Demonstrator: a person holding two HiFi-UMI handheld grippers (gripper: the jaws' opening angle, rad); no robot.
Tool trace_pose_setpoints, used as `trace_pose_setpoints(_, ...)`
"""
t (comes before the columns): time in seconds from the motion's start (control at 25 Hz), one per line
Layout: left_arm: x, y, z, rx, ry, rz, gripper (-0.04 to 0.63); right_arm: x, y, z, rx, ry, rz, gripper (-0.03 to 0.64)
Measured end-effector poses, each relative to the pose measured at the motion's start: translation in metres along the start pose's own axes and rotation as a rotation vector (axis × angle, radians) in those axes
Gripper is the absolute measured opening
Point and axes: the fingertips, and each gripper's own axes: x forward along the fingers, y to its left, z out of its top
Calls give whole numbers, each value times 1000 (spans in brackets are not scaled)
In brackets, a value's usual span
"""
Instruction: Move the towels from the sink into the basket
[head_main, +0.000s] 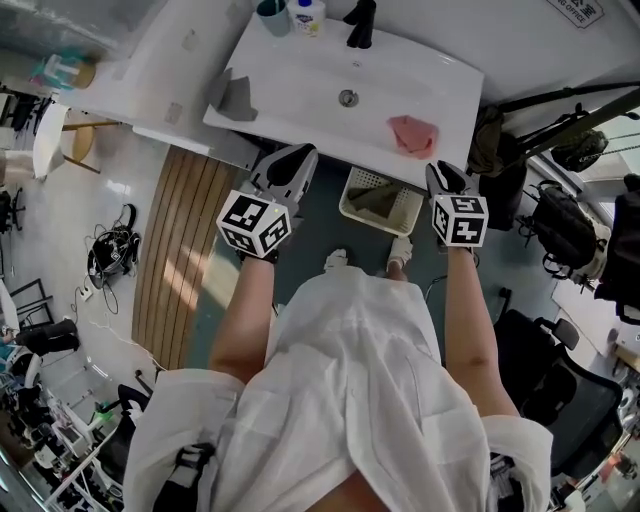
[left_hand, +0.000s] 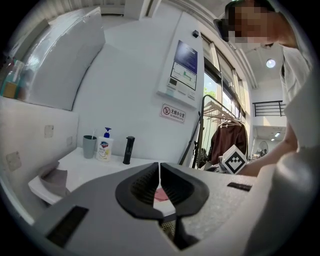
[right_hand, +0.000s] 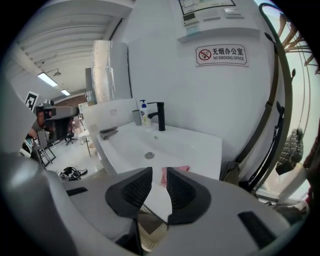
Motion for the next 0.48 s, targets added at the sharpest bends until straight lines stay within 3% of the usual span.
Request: trace_pose_setpoints(0.48, 37, 12, -10, -32, 36, 39, 15, 65, -39, -15, -35, 139, 9, 118)
